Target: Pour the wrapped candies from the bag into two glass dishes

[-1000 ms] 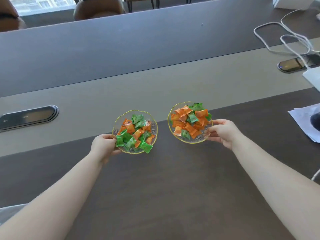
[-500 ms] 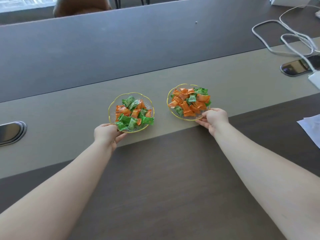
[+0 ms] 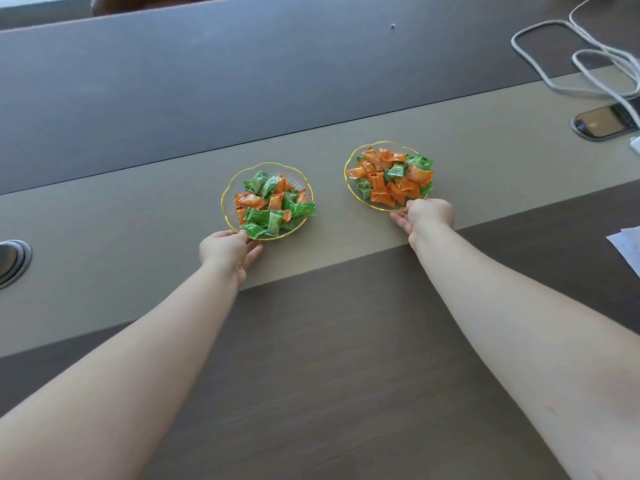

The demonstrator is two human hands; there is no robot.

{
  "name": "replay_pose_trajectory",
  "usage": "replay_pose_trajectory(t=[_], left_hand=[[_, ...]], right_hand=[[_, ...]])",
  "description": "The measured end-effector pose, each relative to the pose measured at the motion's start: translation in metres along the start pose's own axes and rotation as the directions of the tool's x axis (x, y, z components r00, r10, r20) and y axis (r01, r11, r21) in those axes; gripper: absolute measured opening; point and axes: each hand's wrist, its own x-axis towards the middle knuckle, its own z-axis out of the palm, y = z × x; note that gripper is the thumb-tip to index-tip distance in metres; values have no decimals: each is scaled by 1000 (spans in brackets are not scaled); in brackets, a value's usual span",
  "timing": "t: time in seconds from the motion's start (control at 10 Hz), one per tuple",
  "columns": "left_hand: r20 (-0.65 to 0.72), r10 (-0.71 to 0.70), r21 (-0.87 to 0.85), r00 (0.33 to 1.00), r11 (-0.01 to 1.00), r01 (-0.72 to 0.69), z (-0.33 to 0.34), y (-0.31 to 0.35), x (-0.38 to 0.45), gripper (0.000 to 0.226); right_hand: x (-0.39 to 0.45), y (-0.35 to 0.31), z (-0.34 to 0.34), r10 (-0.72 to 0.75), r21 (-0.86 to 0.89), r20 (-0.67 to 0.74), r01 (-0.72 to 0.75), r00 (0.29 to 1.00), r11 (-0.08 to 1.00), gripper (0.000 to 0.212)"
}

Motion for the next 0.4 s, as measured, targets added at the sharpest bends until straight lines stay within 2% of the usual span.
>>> replay_pose_trajectory(t=[0.2, 0.3, 0.4], left_hand=[[23, 43, 19, 999, 999, -44, 0, -1, -5, 32], [37, 73, 129, 997, 989, -77, -5, -2, -4, 27], [32, 158, 333, 987, 929, -160, -15, -5, -12, 13]], right_hand=[[-6, -3, 0, 15, 2, -8, -15, 1000, 1000, 6], [-11, -4, -3, 27, -19, 9, -27, 1000, 999, 12], [-14, -4, -9, 43, -50, 23, -41, 999, 998, 26]])
